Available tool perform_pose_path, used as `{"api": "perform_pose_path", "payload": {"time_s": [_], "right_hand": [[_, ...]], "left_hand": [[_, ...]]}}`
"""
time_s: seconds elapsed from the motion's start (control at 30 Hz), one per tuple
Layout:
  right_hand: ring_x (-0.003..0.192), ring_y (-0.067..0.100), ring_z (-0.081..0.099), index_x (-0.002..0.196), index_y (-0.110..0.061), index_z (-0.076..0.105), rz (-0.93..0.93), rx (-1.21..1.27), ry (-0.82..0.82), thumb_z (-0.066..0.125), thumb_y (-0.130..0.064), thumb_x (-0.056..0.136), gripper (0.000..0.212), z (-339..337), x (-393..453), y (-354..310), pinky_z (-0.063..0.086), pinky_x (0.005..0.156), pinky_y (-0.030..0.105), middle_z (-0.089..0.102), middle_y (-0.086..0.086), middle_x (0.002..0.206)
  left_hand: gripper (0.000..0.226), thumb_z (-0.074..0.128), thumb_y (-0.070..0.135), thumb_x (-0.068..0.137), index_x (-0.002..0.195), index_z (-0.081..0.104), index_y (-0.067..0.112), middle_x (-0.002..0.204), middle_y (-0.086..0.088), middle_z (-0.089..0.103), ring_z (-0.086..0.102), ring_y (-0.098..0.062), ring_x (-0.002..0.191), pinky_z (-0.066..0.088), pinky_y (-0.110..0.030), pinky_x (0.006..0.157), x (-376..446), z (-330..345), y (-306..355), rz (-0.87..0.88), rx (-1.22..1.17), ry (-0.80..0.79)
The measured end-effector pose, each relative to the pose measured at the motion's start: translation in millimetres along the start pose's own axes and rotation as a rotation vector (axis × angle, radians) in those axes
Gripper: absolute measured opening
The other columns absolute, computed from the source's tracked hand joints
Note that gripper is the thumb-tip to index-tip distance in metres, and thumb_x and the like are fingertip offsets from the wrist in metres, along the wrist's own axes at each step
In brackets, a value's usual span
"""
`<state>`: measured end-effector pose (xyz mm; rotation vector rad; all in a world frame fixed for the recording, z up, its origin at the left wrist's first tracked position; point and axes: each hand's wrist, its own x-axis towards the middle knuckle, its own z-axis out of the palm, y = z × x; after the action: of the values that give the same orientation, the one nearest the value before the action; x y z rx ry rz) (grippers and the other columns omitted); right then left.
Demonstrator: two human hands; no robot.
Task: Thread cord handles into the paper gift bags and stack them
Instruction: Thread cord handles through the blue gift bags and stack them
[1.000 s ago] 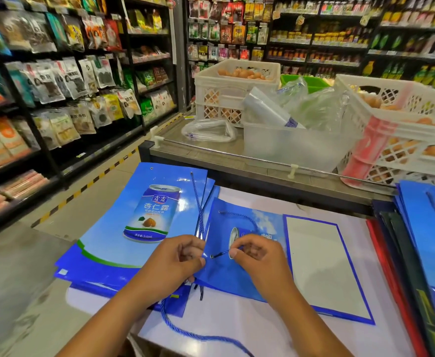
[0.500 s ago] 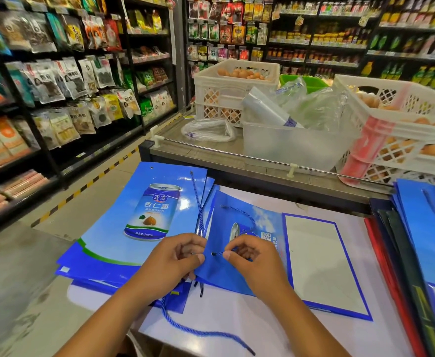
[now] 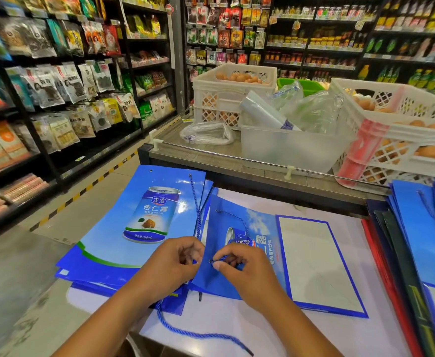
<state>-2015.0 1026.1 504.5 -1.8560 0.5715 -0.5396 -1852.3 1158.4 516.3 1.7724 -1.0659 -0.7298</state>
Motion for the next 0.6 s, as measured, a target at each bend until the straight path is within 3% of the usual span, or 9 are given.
{"api": "perform_pose_path", "payload": {"time_s": [0.23, 0.6], "right_hand": [[0.072, 0.007, 0.062, 0.089, -0.026, 0.081, -0.014, -0.031, -0.002, 0.079, -0.013, 0.090, 0.014, 4.7, 1.3, -0.4, 0.054, 0.069, 0.020, 0.072, -0.015, 0.082], [0.068, 0.012, 0.061, 0.086, -0.028, 0.080, 0.015, 0.008, 0.003, 0.082, -0.015, 0.087, 0.013, 3.2, 3.6, 3.6, 0.055, 0.068, 0.025, 0.071, 0.000, 0.078]], "left_hand": [[0.030, 0.062, -0.006, 0.087, 0.084, 0.070, 0.022, 0.067, 0.001, 0.059, 0.050, -0.011, 0.059, 0.047, -0.027, 0.058, -1.6, 0.8, -1.5, 0.018, 0.045, 0.016], [0.030, 0.064, -0.008, 0.090, 0.088, 0.076, 0.019, 0.078, -0.016, 0.066, 0.055, -0.014, 0.066, 0.050, -0.031, 0.066, -8.0, -2.2, 0.3, 0.041, -0.040, -0.044]]}}
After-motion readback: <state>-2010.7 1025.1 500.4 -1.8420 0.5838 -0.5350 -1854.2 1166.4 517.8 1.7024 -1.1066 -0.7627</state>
